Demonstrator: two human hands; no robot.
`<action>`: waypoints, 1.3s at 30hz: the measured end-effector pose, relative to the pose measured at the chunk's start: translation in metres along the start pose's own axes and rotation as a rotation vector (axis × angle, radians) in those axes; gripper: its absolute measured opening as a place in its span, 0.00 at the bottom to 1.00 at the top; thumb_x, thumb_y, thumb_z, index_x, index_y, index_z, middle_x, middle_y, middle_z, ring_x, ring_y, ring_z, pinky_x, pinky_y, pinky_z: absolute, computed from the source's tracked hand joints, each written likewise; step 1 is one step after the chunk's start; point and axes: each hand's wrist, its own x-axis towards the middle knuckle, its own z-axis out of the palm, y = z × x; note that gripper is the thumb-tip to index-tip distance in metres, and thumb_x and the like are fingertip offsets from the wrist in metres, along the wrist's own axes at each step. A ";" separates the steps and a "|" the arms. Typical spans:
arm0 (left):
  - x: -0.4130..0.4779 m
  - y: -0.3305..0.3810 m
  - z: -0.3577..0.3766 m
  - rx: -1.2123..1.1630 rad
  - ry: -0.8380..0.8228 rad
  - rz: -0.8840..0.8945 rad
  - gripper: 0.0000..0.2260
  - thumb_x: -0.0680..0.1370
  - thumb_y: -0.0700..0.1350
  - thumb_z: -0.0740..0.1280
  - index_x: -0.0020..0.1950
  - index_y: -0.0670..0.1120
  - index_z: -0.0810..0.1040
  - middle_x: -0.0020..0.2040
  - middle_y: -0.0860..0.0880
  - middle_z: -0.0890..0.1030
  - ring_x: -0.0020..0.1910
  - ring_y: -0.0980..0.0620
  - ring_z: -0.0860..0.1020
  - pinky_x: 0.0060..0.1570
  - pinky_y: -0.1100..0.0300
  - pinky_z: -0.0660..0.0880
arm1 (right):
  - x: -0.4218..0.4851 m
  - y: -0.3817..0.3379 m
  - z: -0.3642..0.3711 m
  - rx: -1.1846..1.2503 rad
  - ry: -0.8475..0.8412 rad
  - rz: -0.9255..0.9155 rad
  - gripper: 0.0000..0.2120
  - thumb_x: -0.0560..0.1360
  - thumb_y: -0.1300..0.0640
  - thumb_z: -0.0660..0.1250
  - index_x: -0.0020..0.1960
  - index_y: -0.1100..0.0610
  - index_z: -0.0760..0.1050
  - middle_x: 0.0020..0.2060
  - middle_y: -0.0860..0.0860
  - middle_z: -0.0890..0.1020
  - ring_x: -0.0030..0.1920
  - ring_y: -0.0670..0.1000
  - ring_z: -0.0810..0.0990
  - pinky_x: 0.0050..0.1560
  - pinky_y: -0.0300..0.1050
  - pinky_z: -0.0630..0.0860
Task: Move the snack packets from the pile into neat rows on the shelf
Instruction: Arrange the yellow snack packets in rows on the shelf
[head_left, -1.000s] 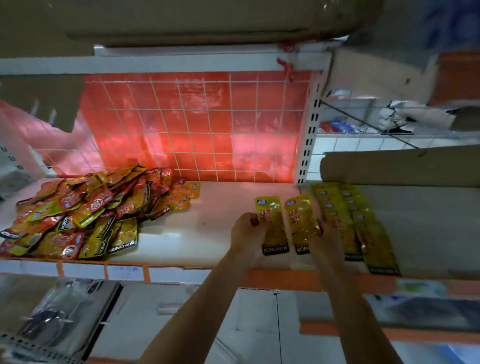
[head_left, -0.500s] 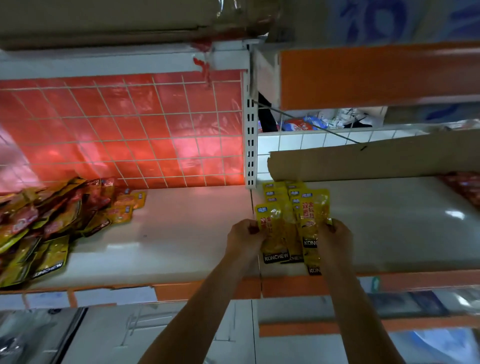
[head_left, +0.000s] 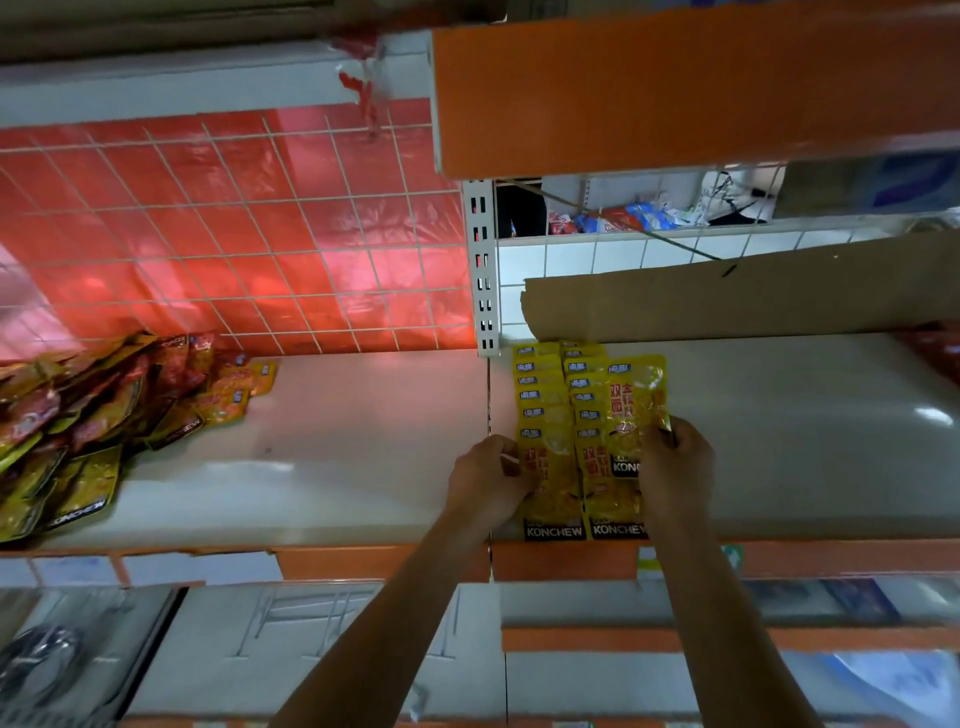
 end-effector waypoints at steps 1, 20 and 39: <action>-0.001 0.000 0.000 0.013 0.006 0.003 0.13 0.74 0.46 0.72 0.57 0.47 0.78 0.51 0.52 0.82 0.49 0.54 0.79 0.46 0.62 0.75 | 0.000 0.000 0.000 0.001 -0.004 -0.003 0.09 0.75 0.61 0.59 0.41 0.55 0.77 0.30 0.51 0.75 0.34 0.53 0.72 0.38 0.47 0.67; -0.003 0.009 -0.005 0.176 0.202 0.085 0.15 0.77 0.56 0.67 0.59 0.49 0.76 0.50 0.53 0.82 0.46 0.55 0.79 0.45 0.62 0.73 | -0.020 -0.013 0.017 0.008 -0.140 -0.123 0.09 0.77 0.56 0.65 0.55 0.56 0.79 0.40 0.50 0.81 0.37 0.45 0.77 0.37 0.39 0.73; 0.048 0.002 -0.030 -0.324 0.392 0.079 0.23 0.75 0.40 0.70 0.68 0.53 0.70 0.45 0.52 0.79 0.36 0.64 0.77 0.32 0.77 0.71 | -0.023 -0.033 0.059 -0.372 -0.356 -0.384 0.16 0.78 0.59 0.63 0.65 0.56 0.74 0.61 0.51 0.79 0.61 0.50 0.77 0.59 0.43 0.71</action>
